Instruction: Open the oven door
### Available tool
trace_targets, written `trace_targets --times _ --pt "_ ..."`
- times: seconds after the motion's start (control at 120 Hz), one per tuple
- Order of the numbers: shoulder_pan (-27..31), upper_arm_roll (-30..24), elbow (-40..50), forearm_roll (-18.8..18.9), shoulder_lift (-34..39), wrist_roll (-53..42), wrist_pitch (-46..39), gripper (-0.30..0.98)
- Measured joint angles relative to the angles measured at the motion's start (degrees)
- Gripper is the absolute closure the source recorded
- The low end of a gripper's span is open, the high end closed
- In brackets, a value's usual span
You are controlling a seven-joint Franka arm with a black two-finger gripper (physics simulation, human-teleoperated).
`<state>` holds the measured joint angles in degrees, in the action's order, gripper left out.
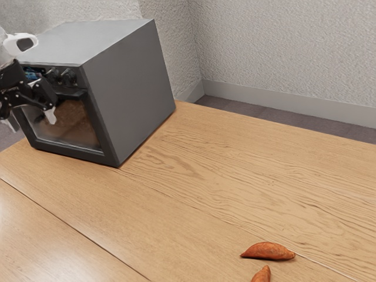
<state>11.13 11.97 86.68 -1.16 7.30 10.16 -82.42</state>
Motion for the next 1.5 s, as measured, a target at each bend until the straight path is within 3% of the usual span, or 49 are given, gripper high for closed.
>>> trace_targets --times 0.05,0.1,0.142,0.208,0.317,0.508,0.65,0.775,0.867,0.95,1.175,1.5 --pt "-6.28 -0.93 2.30 0.08 0.97 0.89 -0.57 0.00" --pt "-8.19 -1.30 5.76 0.21 4.03 1.71 -1.64 0.00" --pt "-7.47 -1.22 11.04 0.41 8.60 2.35 -3.32 0.00" --pt "-1.48 0.52 17.60 0.75 13.02 3.28 -8.25 0.00" --pt "3.36 3.51 19.70 -0.77 10.77 4.68 -20.18 0.00" --pt "3.88 5.33 19.72 -2.77 9.86 15.24 -32.52 0.00" --pt "4.03 5.40 16.65 -5.29 5.16 24.51 -39.20 0.00" --pt "4.50 4.75 14.27 -7.54 2.13 32.95 -42.54 0.00" --pt "16.79 -3.95 16.32 -8.53 4.54 38.02 -44.48 0.00" --pt "20.45 -6.75 16.55 -8.92 3.19 41.97 -46.00 0.00" --pt "23.26 -7.95 11.73 -9.49 -4.18 49.26 -48.94 0.00" --pt "22.46 -10.28 13.22 -9.48 -4.29 55.73 -51.38 0.00"
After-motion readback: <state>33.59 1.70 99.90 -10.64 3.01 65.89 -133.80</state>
